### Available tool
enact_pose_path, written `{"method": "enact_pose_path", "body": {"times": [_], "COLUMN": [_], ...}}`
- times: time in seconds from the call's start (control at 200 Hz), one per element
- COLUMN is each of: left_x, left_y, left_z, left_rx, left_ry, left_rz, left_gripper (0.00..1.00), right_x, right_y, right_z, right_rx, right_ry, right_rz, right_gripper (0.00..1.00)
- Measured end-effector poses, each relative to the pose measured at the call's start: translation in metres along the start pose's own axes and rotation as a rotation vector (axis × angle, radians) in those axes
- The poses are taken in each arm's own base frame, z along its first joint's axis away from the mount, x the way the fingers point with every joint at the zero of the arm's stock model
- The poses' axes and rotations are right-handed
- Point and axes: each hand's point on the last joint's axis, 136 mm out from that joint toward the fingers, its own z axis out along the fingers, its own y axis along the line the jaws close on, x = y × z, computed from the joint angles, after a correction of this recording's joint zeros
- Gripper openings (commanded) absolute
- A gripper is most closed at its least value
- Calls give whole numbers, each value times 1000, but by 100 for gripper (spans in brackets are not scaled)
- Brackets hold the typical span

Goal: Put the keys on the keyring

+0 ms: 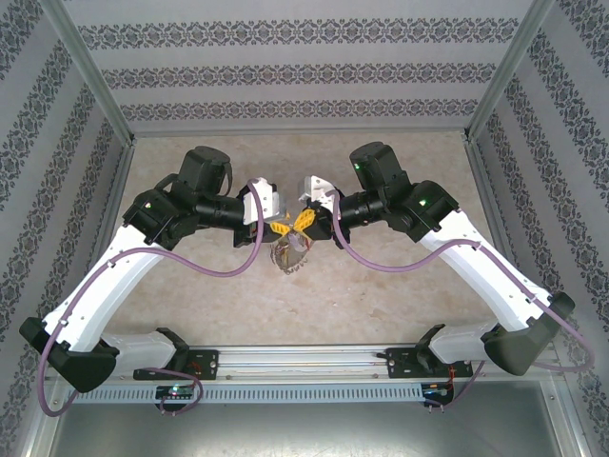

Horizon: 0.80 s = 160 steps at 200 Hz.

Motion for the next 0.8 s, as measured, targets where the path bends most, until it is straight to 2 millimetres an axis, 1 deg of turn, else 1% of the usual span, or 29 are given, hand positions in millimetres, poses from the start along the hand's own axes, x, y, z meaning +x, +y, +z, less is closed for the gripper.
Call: {"method": "enact_pose_path", "body": {"times": [0.15,0.195,0.245,0.28,0.44,0.465,0.49,0.525,0.565,0.63,0.799], "left_x": [-1,-1,-1,0,1,0,0,0,0,3,10], "left_y": [-2,-2,-2,-3,-4,-4,-5,-4,-5,-6,-7], "left_z": [1,1,1,1,2,2,2,2,2,5,12], "left_rx": [5,5,6,10,13,13,14,13,14,20,29], "left_ry": [-1,-1,0,1,7,7,6,5,5,9,13], "left_rz": [3,3,-1,-1,5,5,5,4,6,-2,-27], "left_gripper": [25,17,5,0,0,0,0,0,0,0,0], "right_x": [0,-1,-1,-2,-1,-1,-1,-1,-2,-3,-5], "right_y": [0,0,0,0,-1,-1,-1,-1,-1,0,0], "right_z": [0,0,0,0,-1,-1,-1,-1,-2,-4,-15], "right_rx": [-1,-1,-1,0,4,6,8,13,19,35,95], "right_ry": [-1,-3,-5,-5,-3,-5,-8,-13,-24,-49,-116], "right_rz": [-1,-2,-4,-5,-4,-6,-9,-12,-23,-33,-21], "right_gripper": [0,0,0,0,0,6,14,24,30,35,38]}}
